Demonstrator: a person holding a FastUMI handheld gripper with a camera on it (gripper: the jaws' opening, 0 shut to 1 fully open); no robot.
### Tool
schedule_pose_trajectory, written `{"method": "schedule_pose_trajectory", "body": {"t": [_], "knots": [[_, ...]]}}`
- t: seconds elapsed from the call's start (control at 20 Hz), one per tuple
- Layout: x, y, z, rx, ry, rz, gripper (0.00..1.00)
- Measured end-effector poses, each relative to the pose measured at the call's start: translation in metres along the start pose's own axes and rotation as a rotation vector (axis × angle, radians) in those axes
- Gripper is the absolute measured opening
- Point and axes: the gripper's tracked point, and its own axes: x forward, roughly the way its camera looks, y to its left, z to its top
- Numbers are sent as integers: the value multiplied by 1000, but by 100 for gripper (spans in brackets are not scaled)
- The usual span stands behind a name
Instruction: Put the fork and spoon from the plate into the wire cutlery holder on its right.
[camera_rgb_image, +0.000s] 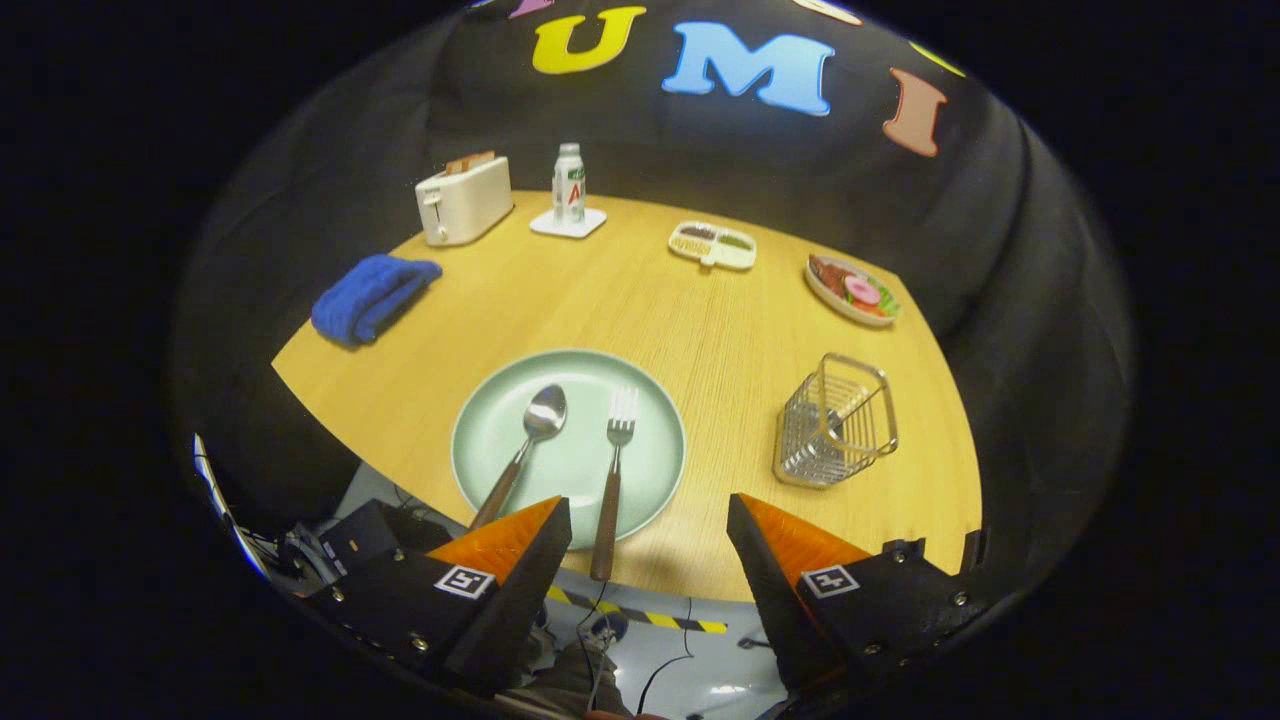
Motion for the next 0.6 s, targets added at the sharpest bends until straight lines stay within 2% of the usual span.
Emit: {"method": "schedule_pose_trajectory", "body": {"t": [0.25, 0.4, 0.45, 0.5, 0.55, 0.6], "knots": [[37, 8, -25, 9, 155, 70, 93], [40, 16, -21, 15, 181, 143, 81], [41, 16, -20, 18, 192, 165, 64], [43, 16, -22, 23, 214, 178, 57], [43, 17, -25, 32, 239, 196, 39], [43, 19, -25, 37, 259, 216, 36]]}}
